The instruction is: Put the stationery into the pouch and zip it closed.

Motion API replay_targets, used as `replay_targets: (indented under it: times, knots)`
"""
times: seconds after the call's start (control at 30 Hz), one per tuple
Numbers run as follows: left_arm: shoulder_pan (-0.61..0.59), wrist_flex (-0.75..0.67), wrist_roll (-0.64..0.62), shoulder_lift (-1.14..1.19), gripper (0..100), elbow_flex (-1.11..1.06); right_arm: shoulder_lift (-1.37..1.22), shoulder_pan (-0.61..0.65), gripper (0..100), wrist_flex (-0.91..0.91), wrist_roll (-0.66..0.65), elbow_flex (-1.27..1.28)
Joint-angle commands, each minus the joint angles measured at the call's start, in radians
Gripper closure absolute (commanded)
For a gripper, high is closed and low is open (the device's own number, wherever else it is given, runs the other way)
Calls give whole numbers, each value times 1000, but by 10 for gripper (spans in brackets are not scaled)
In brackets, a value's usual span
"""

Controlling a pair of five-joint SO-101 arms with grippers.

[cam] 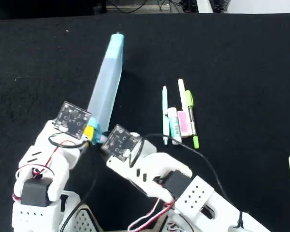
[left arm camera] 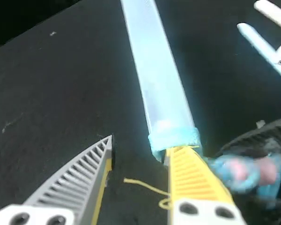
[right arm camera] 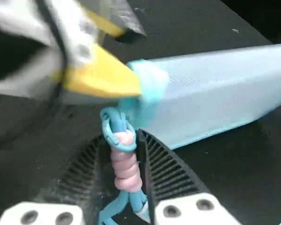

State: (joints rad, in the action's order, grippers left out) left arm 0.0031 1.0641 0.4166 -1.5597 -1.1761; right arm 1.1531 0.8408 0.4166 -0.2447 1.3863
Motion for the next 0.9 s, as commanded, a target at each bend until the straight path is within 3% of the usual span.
replay_targets:
  times: [0.0,0.37,0.6,0.87]
  knots:
    - [-71,-21,-64,0,819,4,18,-31,987,-17,0,-18]
    - [-77,20,-218,0,818,7,13,-35,987,-25,6,-10]
    - [-77,110,-210,0,817,7,13,-35,987,-26,8,-10]
    - [-77,166,-51,0,770,19,15,-31,987,-26,8,-10]
